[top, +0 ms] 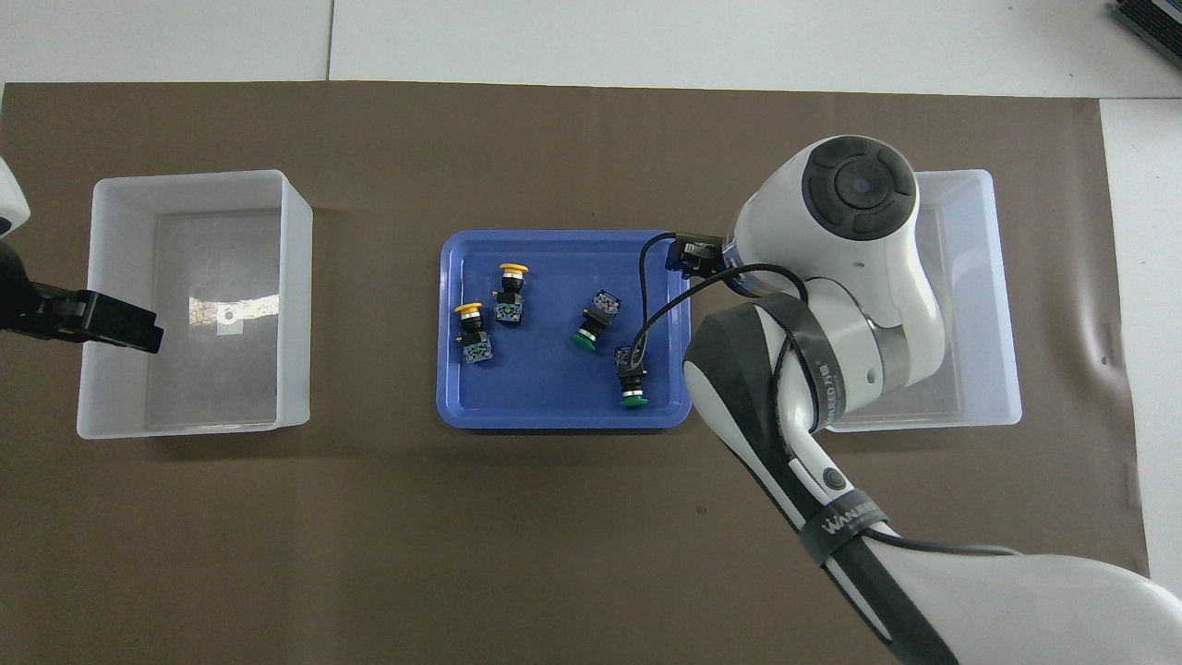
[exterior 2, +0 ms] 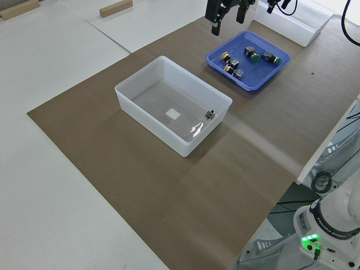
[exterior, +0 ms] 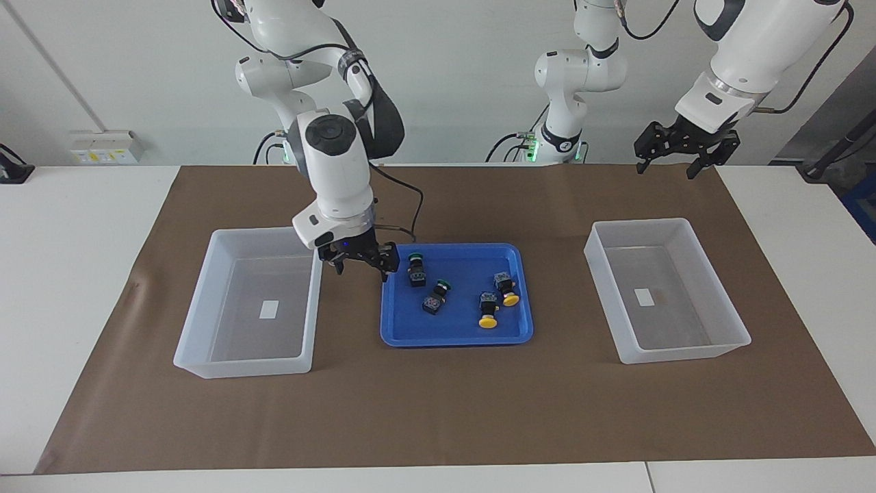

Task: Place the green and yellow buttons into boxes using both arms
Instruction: 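Reach the right gripper into the blue tray and grasp a green button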

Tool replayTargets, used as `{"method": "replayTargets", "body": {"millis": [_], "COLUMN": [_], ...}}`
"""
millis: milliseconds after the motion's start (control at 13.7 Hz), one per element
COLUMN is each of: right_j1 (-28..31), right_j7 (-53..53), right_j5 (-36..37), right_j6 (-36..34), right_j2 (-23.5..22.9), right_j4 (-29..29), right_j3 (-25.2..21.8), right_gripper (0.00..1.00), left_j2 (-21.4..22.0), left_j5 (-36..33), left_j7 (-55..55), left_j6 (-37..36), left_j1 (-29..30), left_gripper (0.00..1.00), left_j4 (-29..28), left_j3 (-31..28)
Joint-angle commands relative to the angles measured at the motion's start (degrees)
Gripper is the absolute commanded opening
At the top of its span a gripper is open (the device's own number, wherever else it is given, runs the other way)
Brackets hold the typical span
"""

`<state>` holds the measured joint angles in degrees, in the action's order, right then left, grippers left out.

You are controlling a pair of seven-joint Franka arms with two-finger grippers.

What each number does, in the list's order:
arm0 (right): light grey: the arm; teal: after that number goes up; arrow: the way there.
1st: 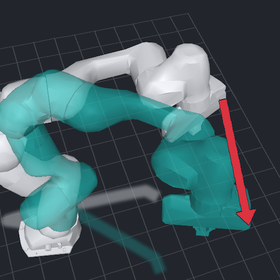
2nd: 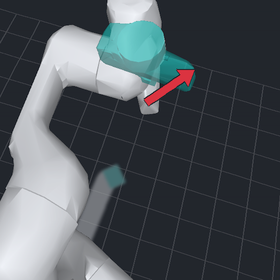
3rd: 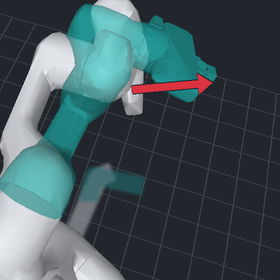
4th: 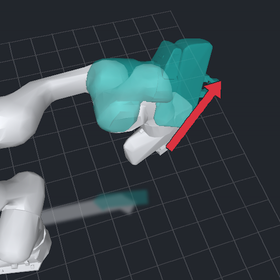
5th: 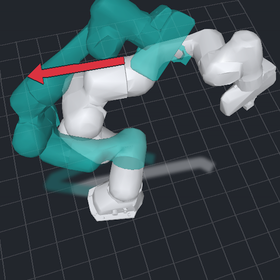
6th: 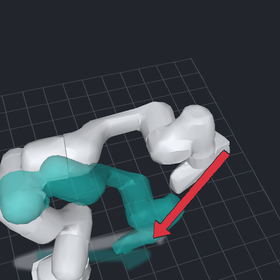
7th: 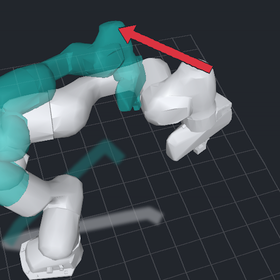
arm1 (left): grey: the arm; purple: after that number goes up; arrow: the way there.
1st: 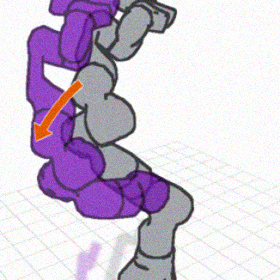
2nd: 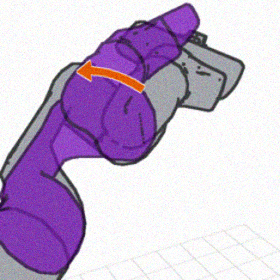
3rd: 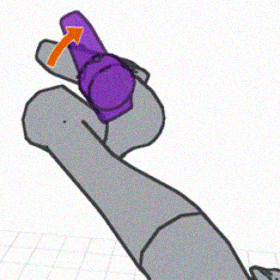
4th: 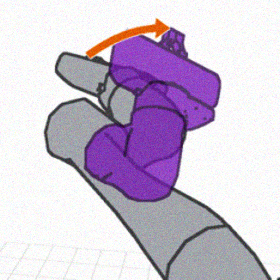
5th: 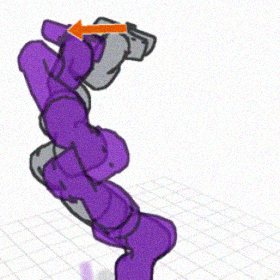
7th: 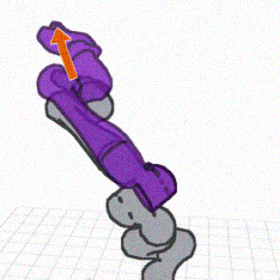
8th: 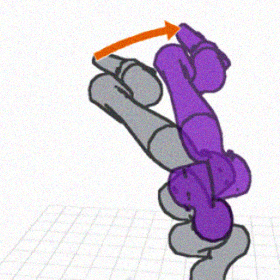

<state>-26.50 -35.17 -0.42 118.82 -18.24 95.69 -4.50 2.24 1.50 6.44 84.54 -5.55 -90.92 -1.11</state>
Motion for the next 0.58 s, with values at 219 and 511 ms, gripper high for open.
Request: {"method": "replayTargets", "body": {"millis": [219, 511], "right_j1": [-4.5, -6.9], "right_j7": [-3.6, -3.2], "right_j5": [-0.9, -0.5], "right_j6": [7.6, 10.0], "right_j2": [-6.1, -11.4], "right_j4": [-1.3, -3.3], "right_j3": [0.0, 0.2], "right_gripper": [1.0, 1.0], "left_j2": [1.0, 1.0], "left_j5": [-0.9, -0.9], "left_j7": [0.1, 0.1], "left_j6": [-0.4, -0.5], "left_j1": [0.2, 0.2], "left_gripper": [1.0, 1.0], "left_j4": [-0.8, -0.8], "left_j3": [0.1, 0.1]}}
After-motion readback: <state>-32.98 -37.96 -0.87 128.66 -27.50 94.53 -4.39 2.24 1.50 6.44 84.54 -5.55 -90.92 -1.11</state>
